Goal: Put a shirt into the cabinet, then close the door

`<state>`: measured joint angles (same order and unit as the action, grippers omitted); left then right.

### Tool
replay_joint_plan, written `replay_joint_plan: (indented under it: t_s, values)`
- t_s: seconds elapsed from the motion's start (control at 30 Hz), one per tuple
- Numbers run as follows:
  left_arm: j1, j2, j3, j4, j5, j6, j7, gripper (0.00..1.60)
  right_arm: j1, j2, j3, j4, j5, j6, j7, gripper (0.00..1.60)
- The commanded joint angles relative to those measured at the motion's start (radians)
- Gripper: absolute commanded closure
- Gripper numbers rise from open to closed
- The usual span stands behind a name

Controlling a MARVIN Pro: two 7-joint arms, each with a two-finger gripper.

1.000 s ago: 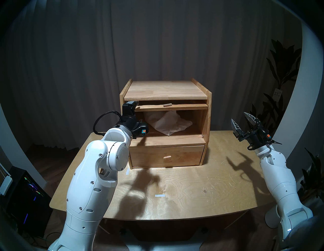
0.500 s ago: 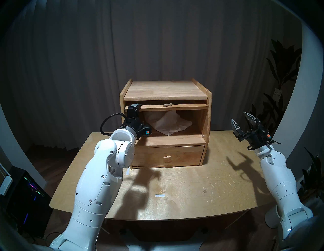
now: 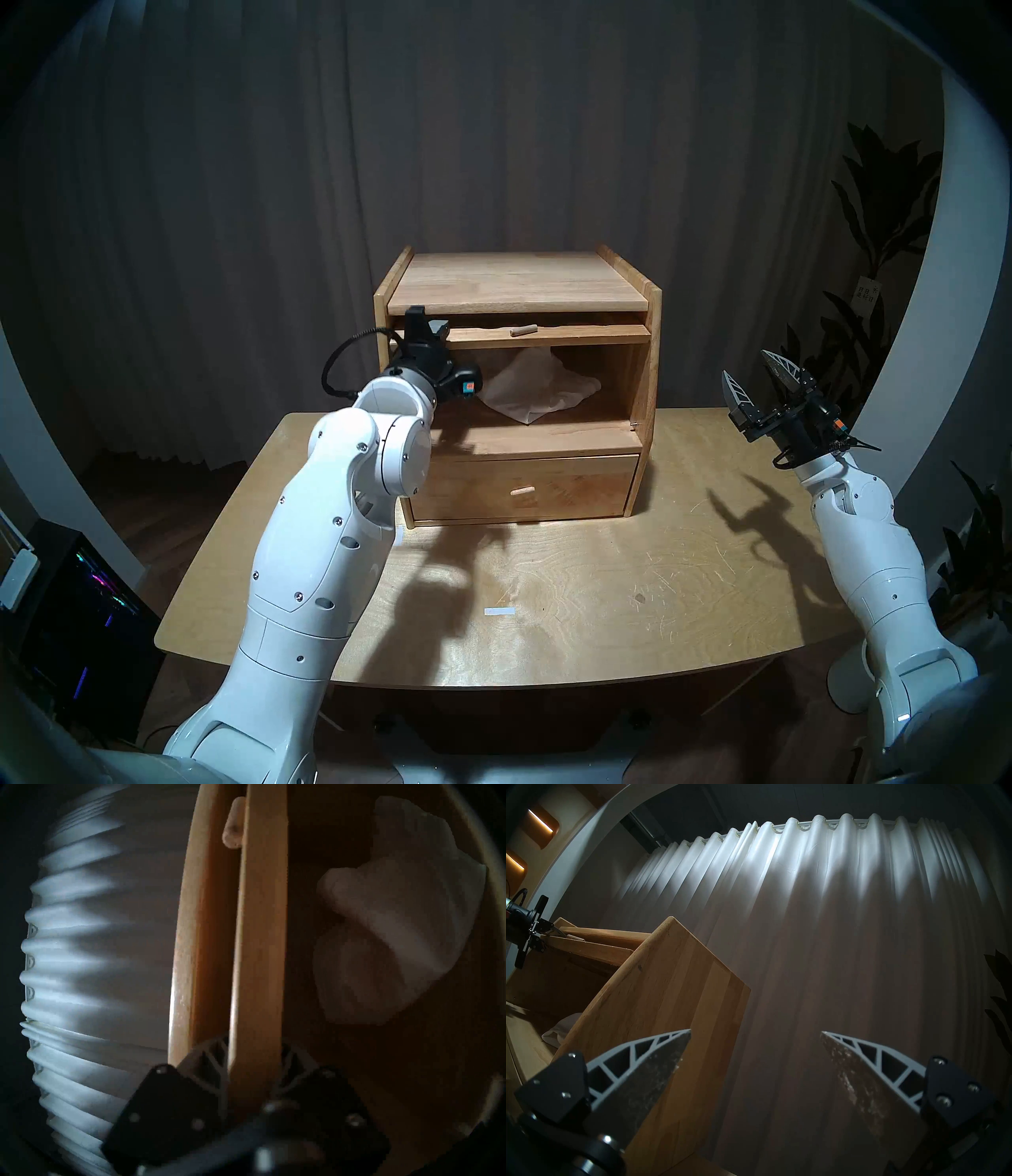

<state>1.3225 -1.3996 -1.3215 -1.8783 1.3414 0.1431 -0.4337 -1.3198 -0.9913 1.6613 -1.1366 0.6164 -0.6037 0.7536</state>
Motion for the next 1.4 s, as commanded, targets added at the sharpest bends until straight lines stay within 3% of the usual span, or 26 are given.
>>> replay_joint_plan:
  t_s: [0.0,0.3,0.53,0.6,1.0,1.37]
  values:
    - [0.050,0.007,-0.009,-0.075,-0.043,-0.014,-0.043,1.60,0.013,0.002,0.006,-0.015,0.003,-0.005,-0.001,0.00]
    - [0.136,0.042,-0.042,-0.220,-0.090,-0.019,-0.147,1.60,0.014,0.002,0.005,-0.014,0.003,-0.005,-0.001,0.00]
    - [0.100,0.029,-0.026,-0.209,-0.011,0.027,-0.134,1.60,0.013,0.002,0.006,-0.015,0.003,-0.005,-0.002,0.00]
    - [0.102,0.031,-0.030,-0.229,-0.011,0.036,-0.164,1.60,0.013,0.002,0.006,-0.015,0.003,-0.005,-0.001,0.00]
    - [0.239,0.069,-0.028,-0.388,-0.018,0.043,-0.261,1.60,0.014,0.002,0.005,-0.014,0.003,-0.005,-0.001,0.00]
    - [0.271,0.077,-0.047,-0.448,-0.024,0.051,-0.289,1.60,0.013,0.002,0.005,-0.015,0.003,-0.005,-0.001,0.00]
